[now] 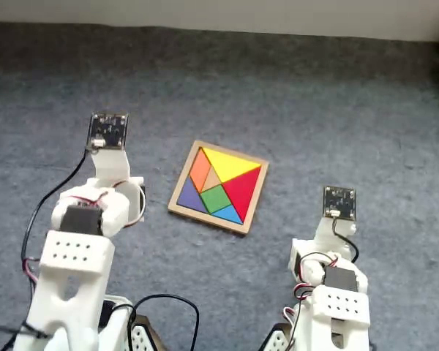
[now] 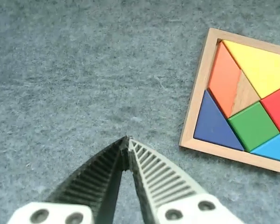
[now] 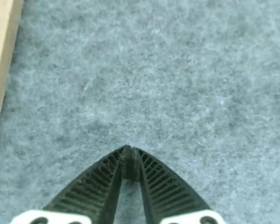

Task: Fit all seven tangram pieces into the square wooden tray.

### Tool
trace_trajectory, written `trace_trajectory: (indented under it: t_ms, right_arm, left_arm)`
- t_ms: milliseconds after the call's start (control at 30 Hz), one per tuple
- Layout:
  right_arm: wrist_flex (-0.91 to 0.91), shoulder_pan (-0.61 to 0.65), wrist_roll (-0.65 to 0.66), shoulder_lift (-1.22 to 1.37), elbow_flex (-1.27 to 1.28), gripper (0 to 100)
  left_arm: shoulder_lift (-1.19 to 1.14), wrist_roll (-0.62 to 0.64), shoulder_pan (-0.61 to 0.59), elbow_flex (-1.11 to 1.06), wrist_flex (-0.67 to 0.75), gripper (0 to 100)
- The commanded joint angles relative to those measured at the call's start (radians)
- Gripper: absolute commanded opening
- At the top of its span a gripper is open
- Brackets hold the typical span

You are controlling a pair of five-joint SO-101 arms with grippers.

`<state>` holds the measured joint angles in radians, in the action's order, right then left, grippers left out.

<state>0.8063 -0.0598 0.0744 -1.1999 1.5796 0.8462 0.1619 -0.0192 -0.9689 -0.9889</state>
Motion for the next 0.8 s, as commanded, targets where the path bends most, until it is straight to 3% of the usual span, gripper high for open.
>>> trace_trajectory:
  t_ms: [0, 267, 467, 767]
  right_arm:
    - [-0.002, -0.01, 0.011, -0.015, -0.008, 0.5]
    - [-0.002, -0.01, 0.011, -0.015, -0.008, 0.5]
    - [-0.002, -0.001, 0.011, -0.015, -0.005, 0.5]
    - [-0.002, 0.099, 0.005, -0.016, 0.082, 0.5]
  left_arm:
    - [0.179, -0.018, -0.01, -0.085, 0.018, 0]
    - [0.351, -0.025, -0.01, -0.246, 0.014, 0]
    - [0.473, -0.167, -0.008, -0.401, 0.018, 0]
    - [0.754, -0.193, -0.008, -0.654, 0.018, 0]
